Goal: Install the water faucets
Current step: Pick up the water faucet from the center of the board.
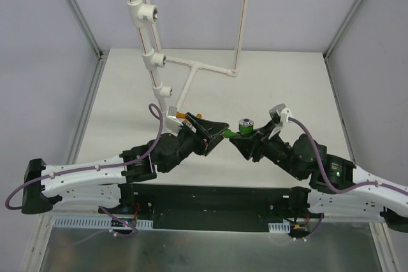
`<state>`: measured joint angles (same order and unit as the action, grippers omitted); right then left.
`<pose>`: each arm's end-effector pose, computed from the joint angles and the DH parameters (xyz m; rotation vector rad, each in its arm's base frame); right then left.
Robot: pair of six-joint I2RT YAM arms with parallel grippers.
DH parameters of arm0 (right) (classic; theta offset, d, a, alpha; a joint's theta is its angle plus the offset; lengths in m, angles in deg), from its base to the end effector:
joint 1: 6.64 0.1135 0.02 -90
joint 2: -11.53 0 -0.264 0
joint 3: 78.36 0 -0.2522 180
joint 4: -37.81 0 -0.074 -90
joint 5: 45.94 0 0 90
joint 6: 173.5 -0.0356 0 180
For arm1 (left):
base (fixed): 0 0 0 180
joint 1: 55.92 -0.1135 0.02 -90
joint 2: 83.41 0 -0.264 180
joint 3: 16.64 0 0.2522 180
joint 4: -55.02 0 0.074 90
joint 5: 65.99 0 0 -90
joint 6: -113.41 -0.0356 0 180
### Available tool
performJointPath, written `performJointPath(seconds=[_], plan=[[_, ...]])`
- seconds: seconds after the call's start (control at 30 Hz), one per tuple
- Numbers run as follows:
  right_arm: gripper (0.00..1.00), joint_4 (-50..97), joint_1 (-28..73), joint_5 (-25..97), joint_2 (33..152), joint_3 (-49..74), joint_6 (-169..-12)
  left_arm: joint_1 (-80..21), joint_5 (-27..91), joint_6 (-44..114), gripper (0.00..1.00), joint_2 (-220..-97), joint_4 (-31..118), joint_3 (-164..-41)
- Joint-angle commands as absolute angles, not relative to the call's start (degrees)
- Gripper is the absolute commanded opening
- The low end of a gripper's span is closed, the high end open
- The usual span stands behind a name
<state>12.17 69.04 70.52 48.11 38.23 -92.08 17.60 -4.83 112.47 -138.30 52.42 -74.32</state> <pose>0.0497 0.1307 0.3869 -0.5516 1.5111 0.7986 0.0804 -0.2111 0.3421 -0.7173 1.7545 -1.7487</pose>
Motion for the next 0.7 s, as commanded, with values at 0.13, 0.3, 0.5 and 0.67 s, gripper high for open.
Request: performJointPath(seconds=[0.13,0.3,0.5,0.67], plan=[[0.00,12.1,69.2,68.9,48.5,35.8,-94.1,17.8,-3.2,110.8,0.58,-140.5,53.7,-77.2],[0.00,11.9,69.2,68.6,48.7,36.0,-94.1,17.8,-2.4,110.5,0.20,-141.6,55.1,-77.7],[0.21,11.7,69.1,68.6,48.2,36.5,-94.3,17.8,-1.3,109.8,0.00,-142.3,56.2,-78.1],[0.20,13.7,69.1,68.2,47.0,37.6,-94.3,17.9,-0.7,110.1,0.00,-142.5,57.3,-77.9]])
